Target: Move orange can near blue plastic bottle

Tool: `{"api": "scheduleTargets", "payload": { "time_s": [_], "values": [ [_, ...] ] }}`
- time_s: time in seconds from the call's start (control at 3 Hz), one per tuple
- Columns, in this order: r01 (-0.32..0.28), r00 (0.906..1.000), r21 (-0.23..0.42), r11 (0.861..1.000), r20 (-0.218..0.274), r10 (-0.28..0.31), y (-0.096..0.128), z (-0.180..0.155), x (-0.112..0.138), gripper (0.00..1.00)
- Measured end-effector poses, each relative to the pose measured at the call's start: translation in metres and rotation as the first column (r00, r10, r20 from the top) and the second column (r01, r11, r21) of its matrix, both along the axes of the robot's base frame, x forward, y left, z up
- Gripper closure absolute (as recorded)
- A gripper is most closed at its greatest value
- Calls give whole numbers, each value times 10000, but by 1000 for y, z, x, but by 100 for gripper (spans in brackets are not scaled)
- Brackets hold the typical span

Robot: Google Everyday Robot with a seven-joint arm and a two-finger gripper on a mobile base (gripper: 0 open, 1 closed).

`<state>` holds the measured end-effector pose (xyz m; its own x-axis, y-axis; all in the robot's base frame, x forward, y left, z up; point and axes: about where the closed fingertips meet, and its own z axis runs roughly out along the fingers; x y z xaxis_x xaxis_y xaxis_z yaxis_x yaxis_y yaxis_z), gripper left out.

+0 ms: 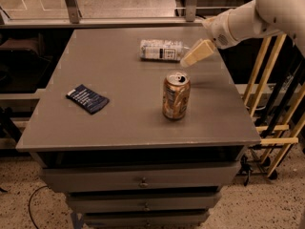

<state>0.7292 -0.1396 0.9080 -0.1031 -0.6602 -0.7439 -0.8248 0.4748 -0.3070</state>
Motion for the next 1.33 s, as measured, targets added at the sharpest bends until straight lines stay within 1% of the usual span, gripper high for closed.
{"api": "scheduleTargets", "payload": {
  "time_s": [0.33, 0.67, 1.0, 1.33],
  "values": [
    [-5, 10000, 628, 9980, 52, 2, 23, -6, 24, 0],
    [275, 9995, 889, 9957, -150, -263, 38, -14, 40, 0],
    [655, 9970, 1034, 9925, -488, -607, 45, -25, 50, 0],
    [841, 9936, 1131, 9900, -851, -747, 50, -35, 57, 0]
  ]
}}
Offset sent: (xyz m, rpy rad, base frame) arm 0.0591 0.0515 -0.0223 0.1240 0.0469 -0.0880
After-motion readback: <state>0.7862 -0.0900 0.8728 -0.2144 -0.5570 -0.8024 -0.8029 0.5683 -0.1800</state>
